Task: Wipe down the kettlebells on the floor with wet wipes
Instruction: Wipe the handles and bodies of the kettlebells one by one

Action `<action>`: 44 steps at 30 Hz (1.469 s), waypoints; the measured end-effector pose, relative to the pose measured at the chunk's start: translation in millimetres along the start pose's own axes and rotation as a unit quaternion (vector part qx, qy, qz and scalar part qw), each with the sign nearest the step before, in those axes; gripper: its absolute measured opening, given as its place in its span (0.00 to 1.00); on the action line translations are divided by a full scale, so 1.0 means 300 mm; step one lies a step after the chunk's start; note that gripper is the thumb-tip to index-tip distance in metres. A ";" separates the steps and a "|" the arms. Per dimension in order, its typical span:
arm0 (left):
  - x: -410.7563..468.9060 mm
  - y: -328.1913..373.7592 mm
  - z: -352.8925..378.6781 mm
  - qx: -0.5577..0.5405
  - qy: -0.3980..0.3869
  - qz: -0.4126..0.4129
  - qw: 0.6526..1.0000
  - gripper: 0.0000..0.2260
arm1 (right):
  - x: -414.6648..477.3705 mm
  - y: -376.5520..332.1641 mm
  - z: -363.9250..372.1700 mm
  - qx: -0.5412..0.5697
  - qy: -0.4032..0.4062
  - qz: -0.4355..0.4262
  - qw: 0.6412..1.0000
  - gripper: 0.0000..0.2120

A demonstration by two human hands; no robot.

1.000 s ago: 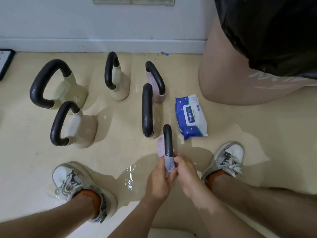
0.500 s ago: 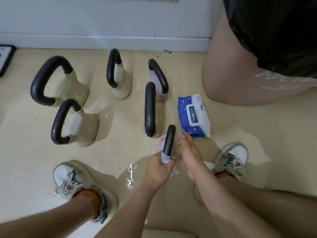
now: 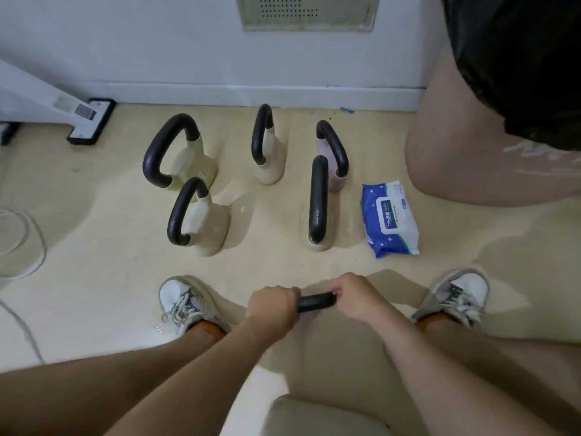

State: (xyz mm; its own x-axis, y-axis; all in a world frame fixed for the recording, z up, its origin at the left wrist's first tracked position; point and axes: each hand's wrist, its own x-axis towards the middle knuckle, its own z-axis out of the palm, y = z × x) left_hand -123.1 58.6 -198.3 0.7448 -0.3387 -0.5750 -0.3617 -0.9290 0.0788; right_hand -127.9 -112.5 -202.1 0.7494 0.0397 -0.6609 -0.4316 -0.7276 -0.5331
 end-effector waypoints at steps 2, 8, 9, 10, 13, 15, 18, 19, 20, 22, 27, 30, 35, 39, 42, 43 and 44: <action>0.035 0.092 0.004 0.045 0.003 0.031 0.999 0.09 | -0.004 0.030 0.003 0.106 -0.021 0.043 0.993 0.13; 0.149 0.246 -0.018 0.164 -0.045 0.062 0.983 0.20 | -0.005 0.047 -0.004 0.366 -0.027 0.142 0.919 0.20; 0.156 0.275 -0.003 0.184 -0.079 0.055 0.978 0.21 | 0.000 0.061 -0.004 0.377 -0.039 0.161 0.911 0.21; 0.163 0.301 0.007 0.215 -0.110 0.055 0.969 0.21 | 0.006 0.081 -0.002 0.386 -0.057 0.181 0.903 0.22; 0.197 0.334 0.029 0.326 -0.156 0.095 0.928 0.17 | 0.025 0.099 0.021 0.421 -0.077 0.210 0.879 0.23; 0.212 0.315 0.017 0.282 -0.168 0.095 0.940 0.17 | 0.043 0.078 0.014 0.418 -0.047 0.195 0.886 0.22; 0.163 0.236 -0.007 0.149 -0.063 0.087 0.983 0.16 | 0.069 0.046 -0.042 0.442 -0.059 0.133 0.885 0.24; 0.138 0.193 -0.002 0.096 -0.011 0.083 0.992 0.16 | 0.076 0.038 -0.063 0.426 -0.084 0.110 0.894 0.22; 0.108 0.141 0.009 0.060 0.028 0.084 0.994 0.15 | 0.077 0.023 -0.081 0.383 -0.112 0.095 0.912 0.20; 0.054 0.032 0.037 0.005 0.099 0.098 0.990 0.13 | 0.072 -0.026 -0.098 0.262 -0.163 0.059 0.949 0.16; 0.008 -0.161 0.123 -0.114 0.151 0.064 0.980 0.06 | 0.039 -0.177 0.010 -0.130 -0.215 -0.091 0.964 0.13; -0.007 -0.154 0.134 -0.228 0.140 -0.005 0.964 0.04 | 0.018 -0.199 0.094 -0.243 -0.099 -0.136 0.955 0.09; 0.019 -0.173 0.055 -0.222 0.149 -0.016 0.963 0.01 | 0.056 -0.207 0.137 -0.124 -0.008 -0.070 0.990 0.10; 0.077 -0.226 -0.051 -0.266 0.200 -0.017 0.943 0.10 | 0.085 -0.288 0.181 0.019 0.053 -0.007 0.998 0.09; 0.094 -0.251 -0.100 -0.301 0.227 -0.026 0.926 0.16 | 0.120 -0.334 0.220 0.148 0.032 0.005 0.988 0.10; 0.099 -0.259 -0.112 -0.325 0.224 -0.039 0.918 0.19 | 0.128 -0.348 0.234 0.185 0.018 0.010 0.983 0.09; 0.103 -0.267 -0.120 -0.369 0.219 -0.067 0.901 0.21 | 0.139 -0.358 0.250 0.210 0.000 0.015 0.978 0.06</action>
State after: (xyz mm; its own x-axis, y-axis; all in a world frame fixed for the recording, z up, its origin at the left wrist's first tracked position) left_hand -50.8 117.3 -193.0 0.9625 -0.0924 -0.2549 0.0983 -0.7572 0.6457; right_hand -87.9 18.6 -211.9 0.7333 0.0223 -0.6796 -0.6216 -0.3831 -0.6833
